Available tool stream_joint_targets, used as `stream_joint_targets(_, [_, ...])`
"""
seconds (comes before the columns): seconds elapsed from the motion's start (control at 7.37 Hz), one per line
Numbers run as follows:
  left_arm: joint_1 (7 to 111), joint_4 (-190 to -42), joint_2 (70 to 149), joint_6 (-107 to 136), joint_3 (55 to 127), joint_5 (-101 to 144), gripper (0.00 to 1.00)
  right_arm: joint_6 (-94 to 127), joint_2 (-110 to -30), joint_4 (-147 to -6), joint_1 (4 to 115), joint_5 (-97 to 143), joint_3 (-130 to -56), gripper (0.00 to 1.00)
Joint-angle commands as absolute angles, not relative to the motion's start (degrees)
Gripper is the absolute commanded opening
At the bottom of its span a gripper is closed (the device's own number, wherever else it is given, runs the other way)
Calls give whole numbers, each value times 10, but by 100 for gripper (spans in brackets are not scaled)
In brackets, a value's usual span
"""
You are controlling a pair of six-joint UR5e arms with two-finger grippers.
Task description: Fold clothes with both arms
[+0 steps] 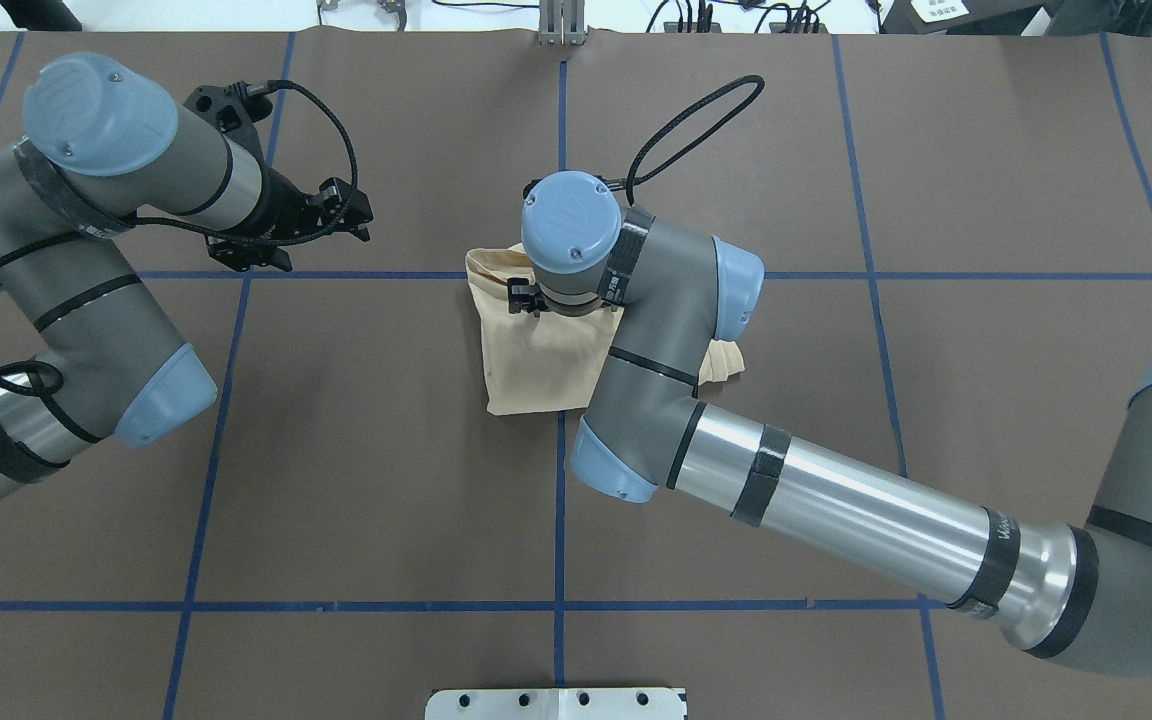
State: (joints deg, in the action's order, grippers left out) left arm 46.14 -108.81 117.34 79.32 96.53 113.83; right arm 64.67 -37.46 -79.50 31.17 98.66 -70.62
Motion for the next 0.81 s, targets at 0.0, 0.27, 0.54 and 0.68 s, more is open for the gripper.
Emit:
stream_joint_targets(0.0, [461,-1088,1173,794,965,1139,99,646,-371,-794,318,987,-689,100])
stream_joint_targets(0.27, [461,-1088,1174,794,966,1139,99,644,-368,-790,318,988,-678,100])
stream_joint_targets(0.54, [461,-1089,1175,795,966,1140,99,639,-348,-774,327,989,-652,100])
stream_joint_targets(0.68, [461,-1090,1174,795,968,1140,99,639,-339,-741,332,989,-624,100])
